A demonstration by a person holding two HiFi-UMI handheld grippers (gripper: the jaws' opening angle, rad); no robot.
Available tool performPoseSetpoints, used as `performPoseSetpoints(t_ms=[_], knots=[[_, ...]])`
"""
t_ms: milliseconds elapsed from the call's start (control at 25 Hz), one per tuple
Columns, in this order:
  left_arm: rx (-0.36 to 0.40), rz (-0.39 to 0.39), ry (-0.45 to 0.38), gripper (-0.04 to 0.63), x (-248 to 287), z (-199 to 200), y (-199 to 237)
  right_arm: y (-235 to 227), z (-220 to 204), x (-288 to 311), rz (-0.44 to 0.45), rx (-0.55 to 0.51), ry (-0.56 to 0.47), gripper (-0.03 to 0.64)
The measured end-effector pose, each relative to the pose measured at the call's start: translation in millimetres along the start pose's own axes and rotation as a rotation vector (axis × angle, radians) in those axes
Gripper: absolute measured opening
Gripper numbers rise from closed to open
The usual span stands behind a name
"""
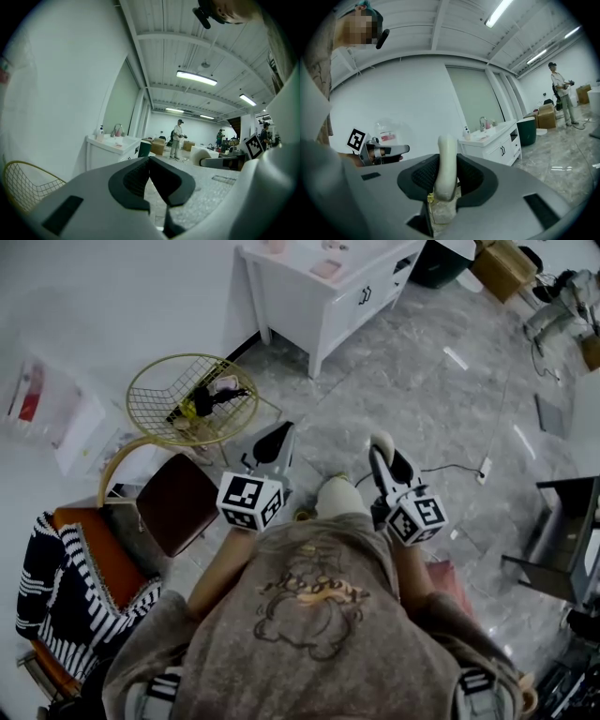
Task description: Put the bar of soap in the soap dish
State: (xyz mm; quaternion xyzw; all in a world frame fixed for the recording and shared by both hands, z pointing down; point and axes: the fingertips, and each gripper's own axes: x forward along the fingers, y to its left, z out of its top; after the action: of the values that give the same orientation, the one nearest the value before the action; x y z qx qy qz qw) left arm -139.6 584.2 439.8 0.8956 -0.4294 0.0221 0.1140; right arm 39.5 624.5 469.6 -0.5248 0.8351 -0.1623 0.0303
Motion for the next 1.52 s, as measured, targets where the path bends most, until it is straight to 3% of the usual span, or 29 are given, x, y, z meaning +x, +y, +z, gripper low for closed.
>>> performPoseSetpoints(t_ms=[600, 1520], knots=[[0.002, 0.026, -0.002, 0.005, 61.2, 8.5, 55.2, -29.9, 16.2, 84.5, 0.035, 0.003, -0.013, 0.11], [-0.007, 0.058, 0.004, 0.005, 243.4, 68.9, 124.2, -160.4, 92.6, 234.0, 0.068, 0.006, 0.015, 0.112]])
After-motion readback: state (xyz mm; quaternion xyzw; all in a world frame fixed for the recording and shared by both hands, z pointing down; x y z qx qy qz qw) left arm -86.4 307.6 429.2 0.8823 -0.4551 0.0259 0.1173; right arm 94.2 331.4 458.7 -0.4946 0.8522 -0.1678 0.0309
